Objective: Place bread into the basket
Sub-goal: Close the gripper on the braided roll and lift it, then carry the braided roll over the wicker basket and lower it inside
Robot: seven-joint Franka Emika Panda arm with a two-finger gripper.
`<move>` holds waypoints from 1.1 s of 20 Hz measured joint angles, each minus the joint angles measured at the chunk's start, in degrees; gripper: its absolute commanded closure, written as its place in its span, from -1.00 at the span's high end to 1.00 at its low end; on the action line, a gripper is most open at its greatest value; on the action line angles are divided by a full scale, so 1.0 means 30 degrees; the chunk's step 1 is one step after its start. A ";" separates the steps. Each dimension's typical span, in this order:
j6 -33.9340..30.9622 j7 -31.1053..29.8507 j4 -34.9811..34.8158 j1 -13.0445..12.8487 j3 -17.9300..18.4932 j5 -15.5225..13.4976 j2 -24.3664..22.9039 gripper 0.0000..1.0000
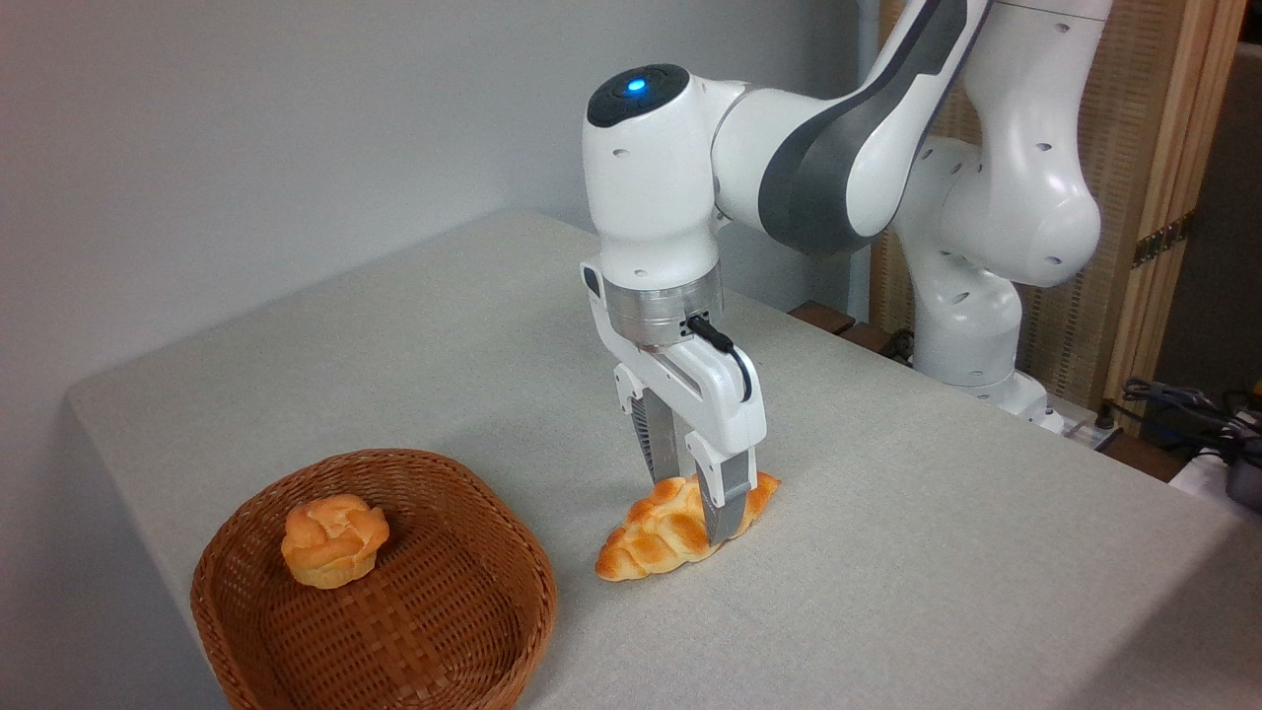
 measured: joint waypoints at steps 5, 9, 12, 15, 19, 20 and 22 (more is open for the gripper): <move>0.0002 0.0012 0.0003 -0.0013 0.0011 0.0004 0.0000 -0.06; 0.0002 0.0014 0.0004 -0.0015 0.0017 0.0005 0.0000 -0.07; -0.0013 0.0015 0.0049 -0.0016 0.0019 0.0005 -0.0001 -0.08; -0.1015 0.0015 0.0816 -0.0031 0.0019 0.0005 -0.0033 -0.14; -0.4708 0.0016 0.3693 -0.0169 0.0019 0.0005 -0.0158 -0.13; -0.5599 0.0016 0.4628 -0.0240 0.0018 0.0005 -0.0194 -0.13; -0.6539 0.0016 0.6085 -0.0327 0.0019 0.0002 -0.0114 -0.12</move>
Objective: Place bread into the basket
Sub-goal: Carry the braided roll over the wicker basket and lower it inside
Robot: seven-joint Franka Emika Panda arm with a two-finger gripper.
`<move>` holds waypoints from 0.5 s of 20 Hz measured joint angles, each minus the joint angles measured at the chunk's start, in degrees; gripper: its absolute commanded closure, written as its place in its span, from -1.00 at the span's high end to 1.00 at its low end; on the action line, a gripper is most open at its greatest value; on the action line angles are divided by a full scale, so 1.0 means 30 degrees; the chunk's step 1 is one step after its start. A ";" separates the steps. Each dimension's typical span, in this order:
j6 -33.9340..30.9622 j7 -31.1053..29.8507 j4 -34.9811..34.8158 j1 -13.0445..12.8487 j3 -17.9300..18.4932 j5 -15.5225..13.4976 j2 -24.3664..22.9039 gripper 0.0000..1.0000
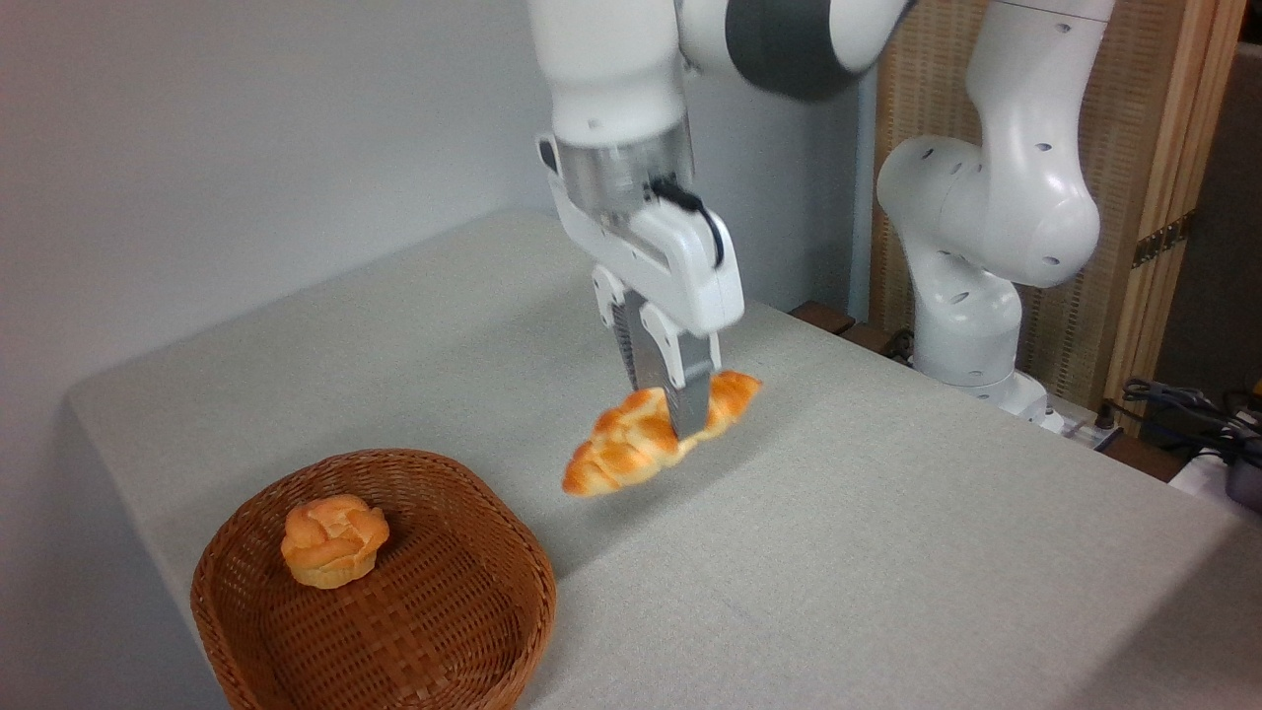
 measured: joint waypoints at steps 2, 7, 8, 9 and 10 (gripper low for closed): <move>-0.0404 -0.0001 0.1244 -0.0036 -0.0001 -0.0189 0.0539 -0.11; -0.0544 -0.0002 0.7520 -0.0182 -0.0033 -0.2152 0.5988 0.02; -0.0506 -0.0002 0.8702 -0.0188 -0.0036 -0.2356 0.7258 0.07; -0.0236 -0.0002 0.9484 -0.0189 -0.0039 -0.2475 0.8213 0.21; 0.0372 -0.0002 1.0069 -0.0192 -0.0069 -0.2578 0.9099 0.39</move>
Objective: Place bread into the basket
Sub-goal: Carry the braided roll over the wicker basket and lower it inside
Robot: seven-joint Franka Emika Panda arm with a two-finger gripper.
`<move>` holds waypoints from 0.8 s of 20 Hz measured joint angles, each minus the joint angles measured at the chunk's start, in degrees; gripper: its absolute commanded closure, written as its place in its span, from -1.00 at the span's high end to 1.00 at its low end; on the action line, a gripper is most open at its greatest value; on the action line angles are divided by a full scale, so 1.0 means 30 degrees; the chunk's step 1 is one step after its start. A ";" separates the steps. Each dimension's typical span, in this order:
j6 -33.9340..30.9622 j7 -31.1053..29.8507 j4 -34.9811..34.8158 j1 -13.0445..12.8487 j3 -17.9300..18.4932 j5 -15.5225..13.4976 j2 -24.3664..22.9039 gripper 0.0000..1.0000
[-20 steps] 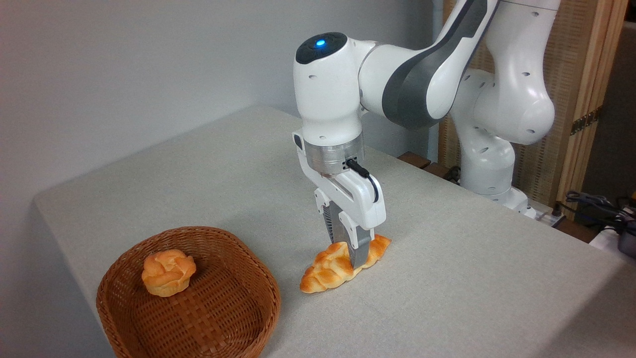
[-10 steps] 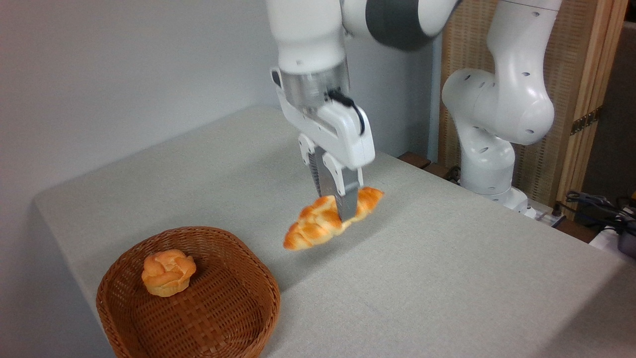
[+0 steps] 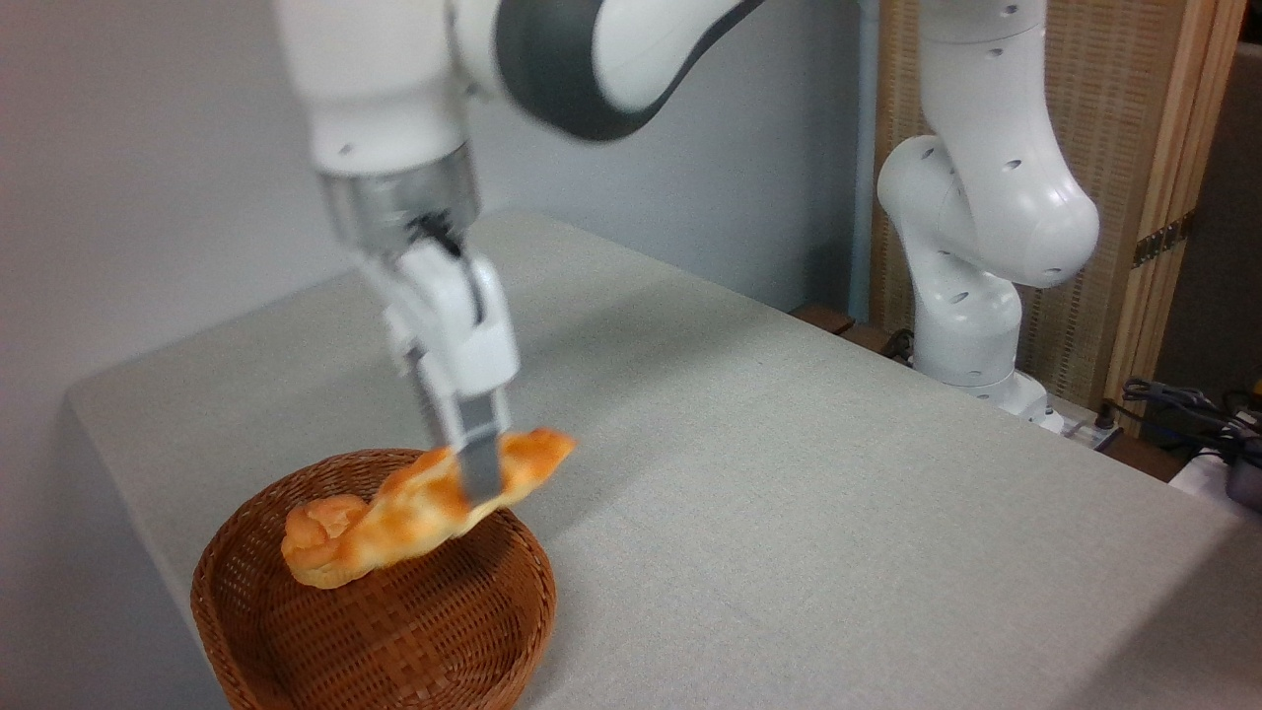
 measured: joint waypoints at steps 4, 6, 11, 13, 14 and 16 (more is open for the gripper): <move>0.1874 0.0000 0.0583 -0.0011 -0.0418 -0.0029 0.2010 1.00; 0.2586 0.0001 0.0690 -0.0009 -0.0488 0.0004 0.2653 1.00; 0.2978 0.0001 0.0814 0.0055 -0.0475 0.0020 0.2948 1.00; 0.3110 0.0001 0.0815 0.0072 -0.0474 0.0020 0.2969 1.00; 0.3140 0.0001 0.0816 0.0076 -0.0474 0.0020 0.2977 1.00; 0.3152 0.0001 0.0822 0.0078 -0.0471 0.0020 0.2978 1.00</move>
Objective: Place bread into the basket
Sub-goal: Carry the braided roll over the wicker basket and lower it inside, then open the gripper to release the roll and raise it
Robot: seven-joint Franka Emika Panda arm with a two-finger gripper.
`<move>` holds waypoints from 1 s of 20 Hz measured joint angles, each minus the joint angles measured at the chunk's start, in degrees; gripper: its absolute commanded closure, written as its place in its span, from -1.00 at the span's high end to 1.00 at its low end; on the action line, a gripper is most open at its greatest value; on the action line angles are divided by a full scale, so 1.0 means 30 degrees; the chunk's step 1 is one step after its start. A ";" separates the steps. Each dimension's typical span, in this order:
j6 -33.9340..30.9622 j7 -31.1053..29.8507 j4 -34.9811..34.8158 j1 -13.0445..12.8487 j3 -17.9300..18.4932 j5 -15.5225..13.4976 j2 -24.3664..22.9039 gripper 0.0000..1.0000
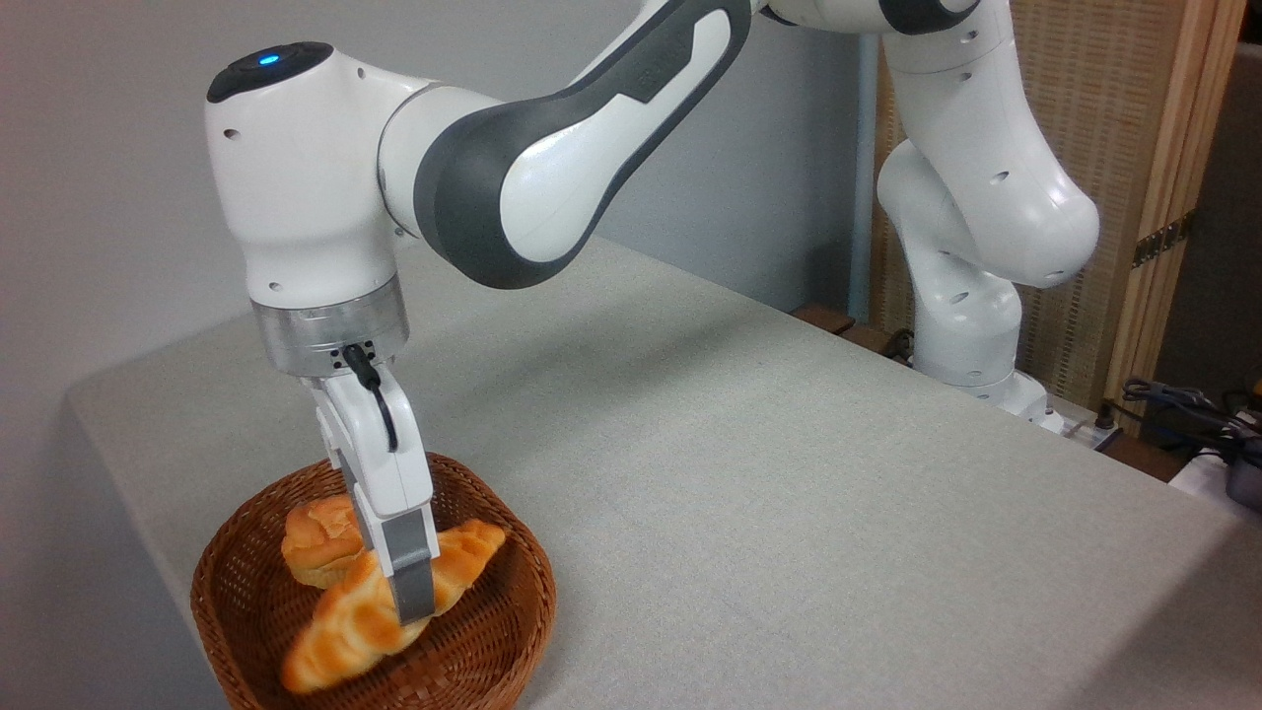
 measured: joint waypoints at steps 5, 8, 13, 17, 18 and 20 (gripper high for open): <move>0.0001 0.0000 0.0036 0.0005 0.0005 0.0000 0.0000 1.00; 0.0004 0.0000 0.0063 0.0007 0.0009 0.0000 0.0000 1.00; -0.0409 -0.0385 0.0413 0.0271 0.0073 -0.0398 -0.0342 1.00; -0.2946 -0.0867 0.0786 0.1375 -0.0391 -0.0741 -0.1866 1.00; -0.4027 -0.1101 0.0858 0.1983 -0.0903 -0.0756 -0.2584 1.00; -0.5519 -0.1372 0.0876 0.2996 -0.1803 -0.0756 -0.3741 1.00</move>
